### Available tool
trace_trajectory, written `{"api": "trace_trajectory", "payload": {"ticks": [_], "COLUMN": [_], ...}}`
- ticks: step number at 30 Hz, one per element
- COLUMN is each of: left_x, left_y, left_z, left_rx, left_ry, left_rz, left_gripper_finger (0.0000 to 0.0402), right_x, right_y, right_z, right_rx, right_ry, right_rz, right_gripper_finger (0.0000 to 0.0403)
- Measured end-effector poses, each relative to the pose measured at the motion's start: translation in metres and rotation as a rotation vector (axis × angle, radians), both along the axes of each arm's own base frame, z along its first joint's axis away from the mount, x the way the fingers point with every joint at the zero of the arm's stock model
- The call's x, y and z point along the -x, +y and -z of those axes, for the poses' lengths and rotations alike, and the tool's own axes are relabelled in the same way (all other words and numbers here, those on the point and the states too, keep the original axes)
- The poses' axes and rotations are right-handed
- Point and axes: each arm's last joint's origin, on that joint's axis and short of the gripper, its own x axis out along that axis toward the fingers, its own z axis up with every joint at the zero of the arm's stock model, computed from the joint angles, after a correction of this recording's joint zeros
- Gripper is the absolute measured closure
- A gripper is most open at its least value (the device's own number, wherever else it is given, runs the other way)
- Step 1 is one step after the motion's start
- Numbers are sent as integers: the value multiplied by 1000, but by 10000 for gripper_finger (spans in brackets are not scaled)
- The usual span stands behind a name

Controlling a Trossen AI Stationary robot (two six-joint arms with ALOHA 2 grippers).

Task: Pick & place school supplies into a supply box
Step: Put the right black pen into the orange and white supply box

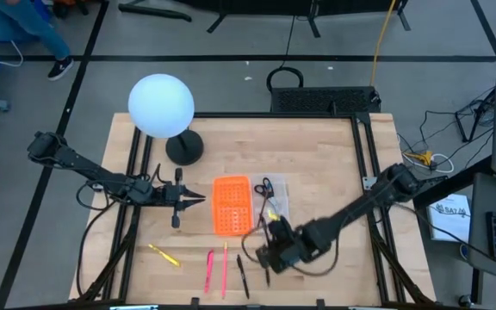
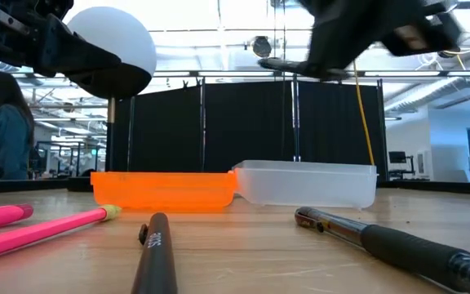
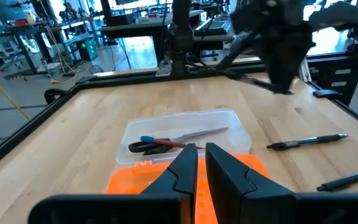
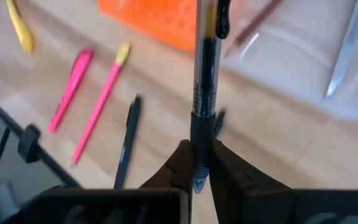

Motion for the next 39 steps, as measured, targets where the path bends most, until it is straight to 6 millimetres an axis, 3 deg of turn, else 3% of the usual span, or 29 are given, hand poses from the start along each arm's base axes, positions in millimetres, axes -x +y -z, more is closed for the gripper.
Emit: {"api": "trace_trajectory", "payload": {"ticks": [4,8,14,19,39], "left_x": [0,0,0,0,0], "left_y": [0,0,0,0,0], "left_z": [0,0,0,1,2], "left_rx": [0,-14,-30,-38,-87], "left_ry": [0,-1,0,8,17], "left_rz": [0,2,1,2,8], "left_gripper_finger": [360,360,360,360,360], "right_x": [-15,-29,-38,-40,-41], "right_y": [-42,-82,-120,-132,-145], "right_z": [-4,6,9,9,64], "right_rx": [0,-33,-37,-89,-184], "right_ry": [47,129,146,151,143], "right_rz": [12,21,30,49,109], "right_gripper_finger": [382,382,382,382,382]}}
